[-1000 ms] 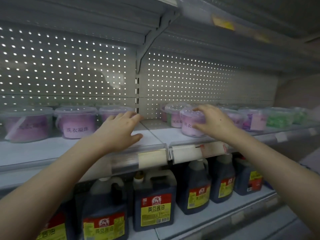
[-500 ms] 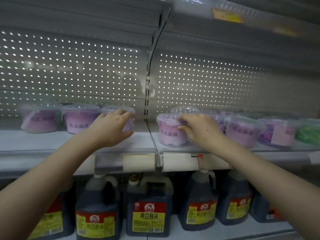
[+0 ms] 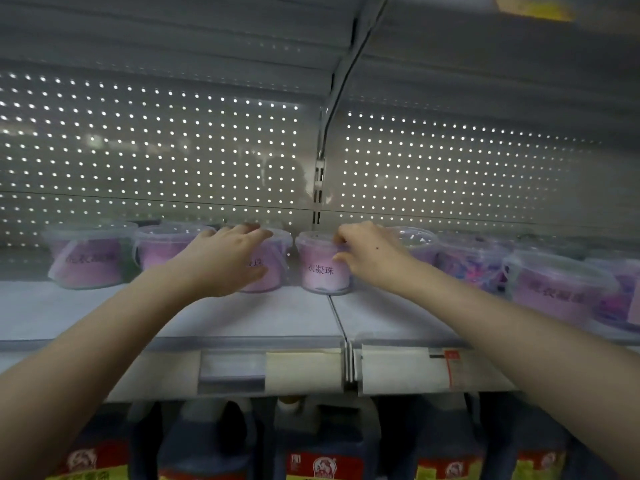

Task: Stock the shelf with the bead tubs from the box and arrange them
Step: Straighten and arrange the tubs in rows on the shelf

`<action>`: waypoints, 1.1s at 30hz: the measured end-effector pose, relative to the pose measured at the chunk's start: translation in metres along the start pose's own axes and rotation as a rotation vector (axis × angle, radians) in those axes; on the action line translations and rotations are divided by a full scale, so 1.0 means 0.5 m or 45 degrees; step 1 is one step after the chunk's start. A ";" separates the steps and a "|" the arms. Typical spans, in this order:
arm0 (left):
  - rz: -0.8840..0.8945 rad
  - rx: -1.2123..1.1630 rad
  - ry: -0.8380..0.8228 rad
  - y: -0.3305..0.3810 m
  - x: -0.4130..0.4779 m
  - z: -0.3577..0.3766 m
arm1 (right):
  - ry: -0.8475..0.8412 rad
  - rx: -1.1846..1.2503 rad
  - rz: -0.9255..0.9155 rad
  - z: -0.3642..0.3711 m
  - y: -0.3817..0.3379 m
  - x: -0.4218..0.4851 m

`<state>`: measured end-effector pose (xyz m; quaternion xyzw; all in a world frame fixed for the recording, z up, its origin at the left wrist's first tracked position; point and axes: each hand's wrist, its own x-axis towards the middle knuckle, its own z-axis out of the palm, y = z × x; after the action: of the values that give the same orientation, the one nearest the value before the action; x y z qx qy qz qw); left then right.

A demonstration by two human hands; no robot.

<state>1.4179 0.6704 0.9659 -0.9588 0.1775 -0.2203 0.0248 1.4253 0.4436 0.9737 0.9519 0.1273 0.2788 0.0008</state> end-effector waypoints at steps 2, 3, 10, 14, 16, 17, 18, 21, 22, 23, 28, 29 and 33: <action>-0.003 -0.008 -0.011 -0.010 0.012 0.003 | -0.044 -0.036 0.014 0.014 0.001 0.036; 0.003 -0.015 -0.014 -0.016 0.018 0.005 | -0.077 -0.034 0.027 0.020 0.003 0.055; 0.071 -0.127 -0.048 -0.054 0.049 0.020 | -0.111 0.127 0.042 0.071 0.016 0.157; 0.111 -0.103 -0.023 -0.057 0.062 0.020 | -0.086 0.188 -0.002 0.100 0.017 0.193; 0.122 -0.110 -0.028 -0.057 0.065 0.018 | -0.067 0.209 0.000 0.113 0.018 0.202; 0.123 -0.111 -0.030 -0.057 0.065 0.017 | -0.062 0.211 0.004 0.117 0.019 0.205; 0.121 -0.109 -0.031 -0.058 0.066 0.016 | -0.068 0.200 0.001 0.116 0.018 0.205; 0.091 -0.073 -0.042 -0.051 0.062 0.012 | -0.127 0.120 -0.001 0.100 0.015 0.197; 0.082 -0.064 -0.038 -0.046 0.060 0.011 | -0.131 0.105 0.011 0.089 0.014 0.189; 0.078 -0.062 -0.025 -0.039 0.057 0.011 | -0.118 0.107 0.034 0.078 0.015 0.180; 0.089 -0.068 0.042 0.016 0.037 0.015 | -0.145 -0.057 0.220 0.010 0.057 0.095; 0.086 -0.043 0.035 0.026 0.035 0.015 | -0.172 -0.129 0.244 -0.002 0.073 0.072; 0.084 -0.006 0.072 0.051 0.031 0.008 | -0.188 -0.231 0.261 -0.013 0.119 0.004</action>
<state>1.4242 0.6413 0.9656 -0.9459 0.2102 -0.2459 0.0248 1.4379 0.3861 0.9846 0.9738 0.0034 0.2171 0.0676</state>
